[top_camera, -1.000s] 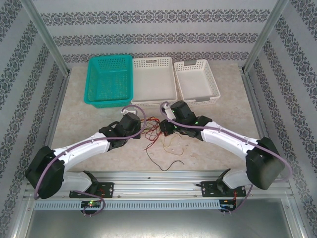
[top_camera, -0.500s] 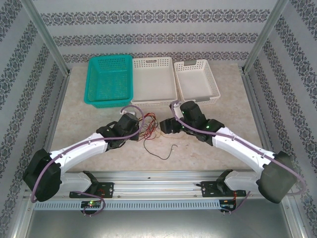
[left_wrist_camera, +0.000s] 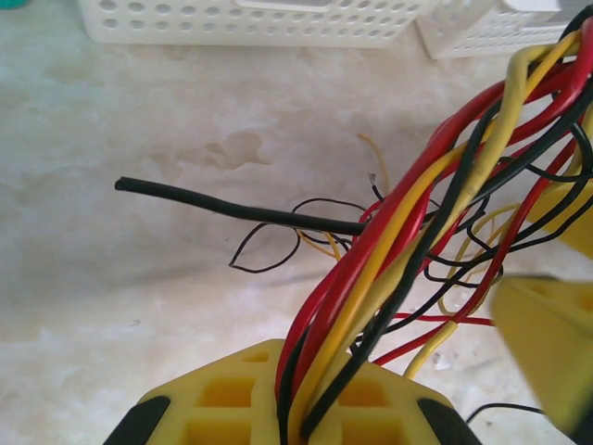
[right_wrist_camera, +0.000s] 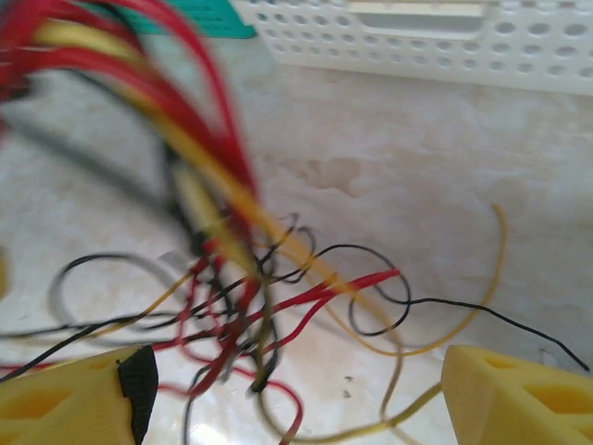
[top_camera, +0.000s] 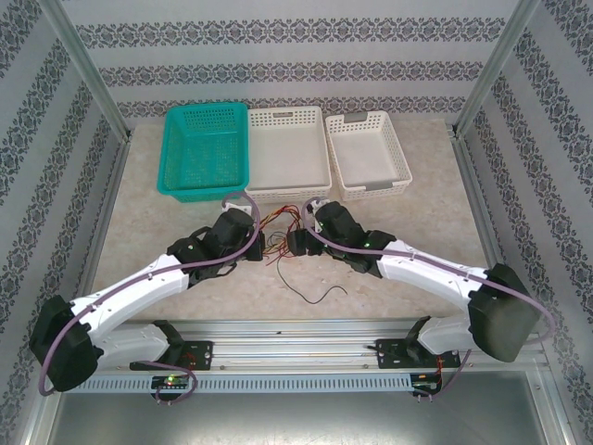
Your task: Untangle the cables
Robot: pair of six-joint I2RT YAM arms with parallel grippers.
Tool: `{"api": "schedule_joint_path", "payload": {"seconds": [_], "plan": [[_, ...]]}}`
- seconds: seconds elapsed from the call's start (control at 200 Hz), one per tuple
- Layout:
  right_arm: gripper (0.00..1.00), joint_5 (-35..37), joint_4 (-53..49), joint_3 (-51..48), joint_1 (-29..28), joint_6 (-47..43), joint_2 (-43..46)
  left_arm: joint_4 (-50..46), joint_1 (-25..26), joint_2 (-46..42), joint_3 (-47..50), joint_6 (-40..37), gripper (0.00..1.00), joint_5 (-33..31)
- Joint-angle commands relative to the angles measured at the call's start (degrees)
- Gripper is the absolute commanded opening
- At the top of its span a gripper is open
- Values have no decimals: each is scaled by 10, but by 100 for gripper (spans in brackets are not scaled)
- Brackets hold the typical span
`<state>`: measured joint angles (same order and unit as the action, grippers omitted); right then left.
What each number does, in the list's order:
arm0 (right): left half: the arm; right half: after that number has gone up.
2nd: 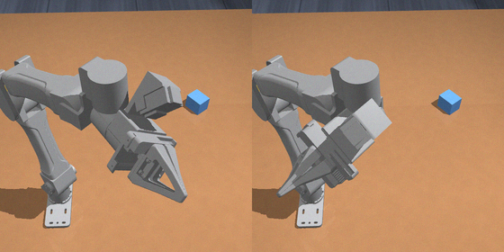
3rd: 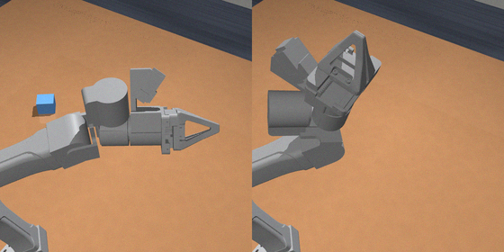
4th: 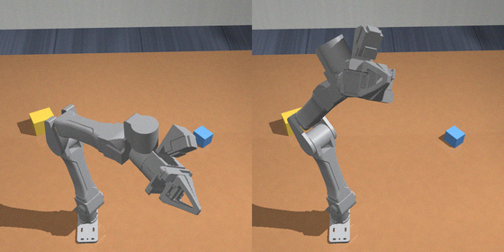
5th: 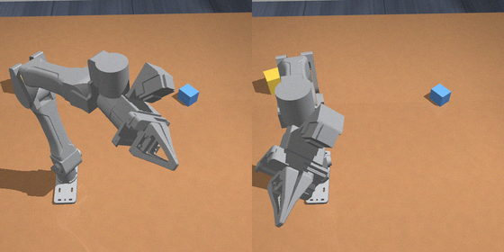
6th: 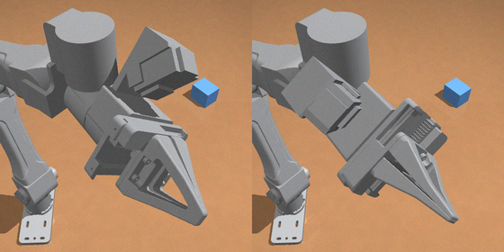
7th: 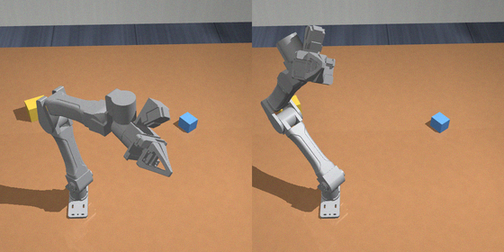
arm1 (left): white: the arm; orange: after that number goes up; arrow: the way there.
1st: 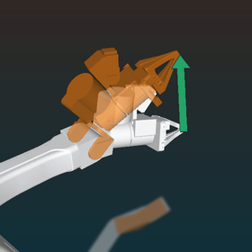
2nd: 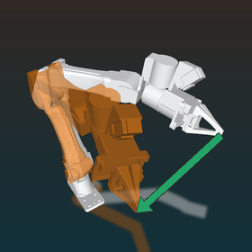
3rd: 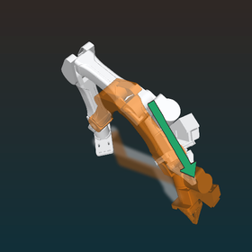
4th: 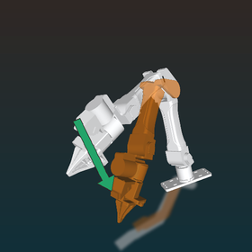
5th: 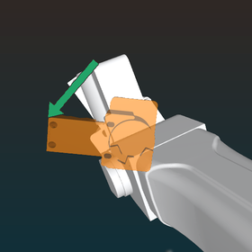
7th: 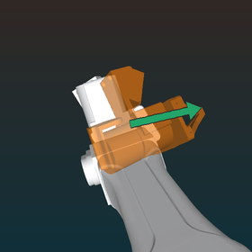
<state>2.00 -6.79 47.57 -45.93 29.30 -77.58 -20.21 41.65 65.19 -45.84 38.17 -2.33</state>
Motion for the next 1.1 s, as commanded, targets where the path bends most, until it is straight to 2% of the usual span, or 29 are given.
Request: {"api": "schedule_joint_path", "payload": {"seconds": [0.0,0.21,0.48,0.794,0.914,1.094], "plan": [[80,65,27,24,-7,41,-18,-1,20,-16,-6,22,0,9],[81,72,83,21,-7,71,-33,0,34,-22,8,24,0,4],[80,207,-63,56,4,49,-52,-55,35,-58,-4,-9,0,-27],[80,211,-100,27,67,20,6,-128,35,-71,-29,-77,0,-14],[80,179,-102,22,81,4,48,-146,34,-69,-33,-89,0,-17],[81,41,-57,-5,71,-22,103,-126,34,-49,-38,-80,0,-6]]}}
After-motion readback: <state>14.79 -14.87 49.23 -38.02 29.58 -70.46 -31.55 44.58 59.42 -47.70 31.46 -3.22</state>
